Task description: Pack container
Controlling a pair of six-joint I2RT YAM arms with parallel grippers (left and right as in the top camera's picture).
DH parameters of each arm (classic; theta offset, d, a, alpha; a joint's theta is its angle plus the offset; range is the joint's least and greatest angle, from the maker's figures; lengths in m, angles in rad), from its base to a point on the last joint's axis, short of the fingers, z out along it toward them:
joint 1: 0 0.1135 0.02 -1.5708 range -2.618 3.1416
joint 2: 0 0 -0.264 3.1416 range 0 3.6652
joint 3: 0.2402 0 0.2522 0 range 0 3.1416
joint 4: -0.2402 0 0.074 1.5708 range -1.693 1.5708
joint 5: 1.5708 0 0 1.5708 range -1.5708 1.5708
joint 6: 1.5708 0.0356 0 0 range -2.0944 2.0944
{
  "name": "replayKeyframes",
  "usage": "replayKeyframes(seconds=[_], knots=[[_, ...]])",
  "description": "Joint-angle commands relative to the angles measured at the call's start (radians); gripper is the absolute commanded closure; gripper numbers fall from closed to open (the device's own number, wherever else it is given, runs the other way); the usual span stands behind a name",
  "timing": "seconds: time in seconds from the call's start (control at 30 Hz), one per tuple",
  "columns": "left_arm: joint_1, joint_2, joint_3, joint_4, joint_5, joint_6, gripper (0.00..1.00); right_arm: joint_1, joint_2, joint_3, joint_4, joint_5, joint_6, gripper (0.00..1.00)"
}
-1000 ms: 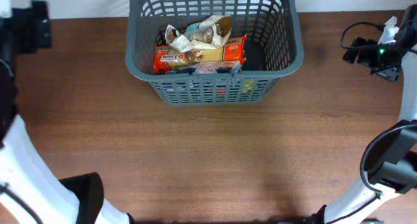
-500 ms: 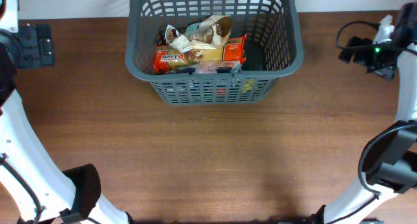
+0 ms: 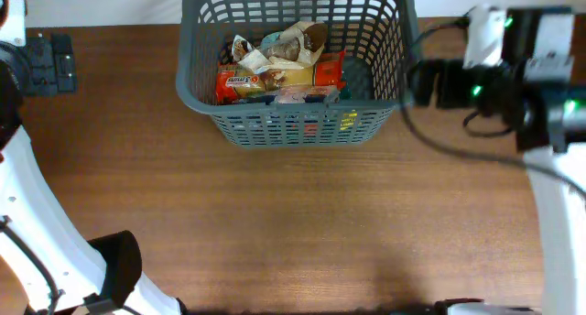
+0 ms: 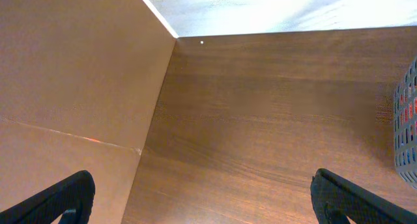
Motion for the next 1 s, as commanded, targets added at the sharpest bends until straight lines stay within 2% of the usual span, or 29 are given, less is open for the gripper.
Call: replayKeyframes(seconds=[0.0,0.13,0.37,0.5,0.6,0.97], knots=[[0.007,-0.012,0.003,-0.003,0.0,-0.021,0.01,0.06,-0.114,-0.138,0.003,0.029,-0.038,0.01],[0.007,-0.012,0.003,-0.002,0.0,-0.021,0.01,0.063,-0.288,-0.293,0.113,0.135,-0.102,0.01],[0.007,-0.012,0.003,-0.002,0.0,-0.021,0.01,0.047,-0.661,-0.655,0.697,0.27,-0.119,0.01],[0.007,-0.012,0.003,-0.003,0.0,-0.021,0.01,-0.026,-0.892,-0.867,0.908,0.271,-0.119,0.01],[0.007,-0.012,0.003,-0.003,0.0,-0.021,0.01,-0.067,-1.034,-1.002,0.977,0.271,-0.119,0.01],[0.007,-0.012,0.003,-0.003,0.0,-0.021,0.01,-0.081,-1.437,-1.442,0.98,0.271,-0.119,0.01]])
